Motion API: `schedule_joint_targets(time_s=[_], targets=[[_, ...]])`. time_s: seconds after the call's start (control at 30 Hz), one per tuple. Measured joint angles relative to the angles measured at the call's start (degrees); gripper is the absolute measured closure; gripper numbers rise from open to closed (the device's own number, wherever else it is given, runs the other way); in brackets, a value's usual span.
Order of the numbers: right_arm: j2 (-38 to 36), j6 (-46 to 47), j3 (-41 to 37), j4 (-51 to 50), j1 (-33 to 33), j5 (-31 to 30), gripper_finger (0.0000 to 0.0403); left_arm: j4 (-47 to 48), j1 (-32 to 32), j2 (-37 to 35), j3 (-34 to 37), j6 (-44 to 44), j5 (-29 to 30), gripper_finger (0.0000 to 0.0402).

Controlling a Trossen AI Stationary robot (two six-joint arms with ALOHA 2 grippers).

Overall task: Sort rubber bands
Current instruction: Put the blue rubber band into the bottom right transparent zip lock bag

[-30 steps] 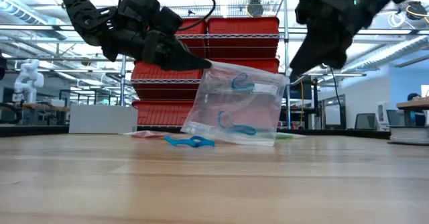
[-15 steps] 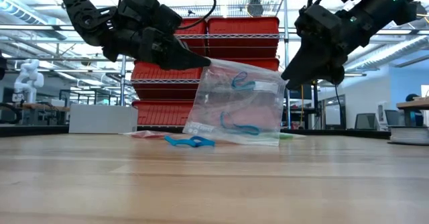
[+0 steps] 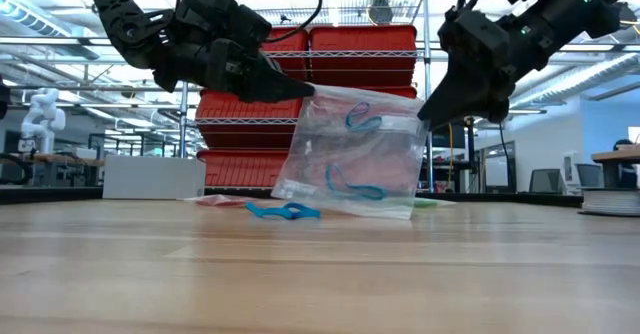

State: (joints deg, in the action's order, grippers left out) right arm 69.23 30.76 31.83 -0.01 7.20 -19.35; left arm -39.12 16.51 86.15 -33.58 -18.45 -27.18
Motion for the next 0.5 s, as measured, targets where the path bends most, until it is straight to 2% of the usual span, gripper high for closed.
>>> schedule_joint_targets(time_s=[0.3, 0.5], targets=[[1.47, -2.92, 0.96, 3.91, 0.04, 0.02, 0.0386, -0.49, 0.02, 0.0, 0.0, 0.02, 0.0, 0.0401], [1.47, -7.64, 7.82, -0.81, 0.04, 0.14, 0.0383, -0.95, 0.0, -0.41, 0.0, 0.12, 0.0, 0.0401]])
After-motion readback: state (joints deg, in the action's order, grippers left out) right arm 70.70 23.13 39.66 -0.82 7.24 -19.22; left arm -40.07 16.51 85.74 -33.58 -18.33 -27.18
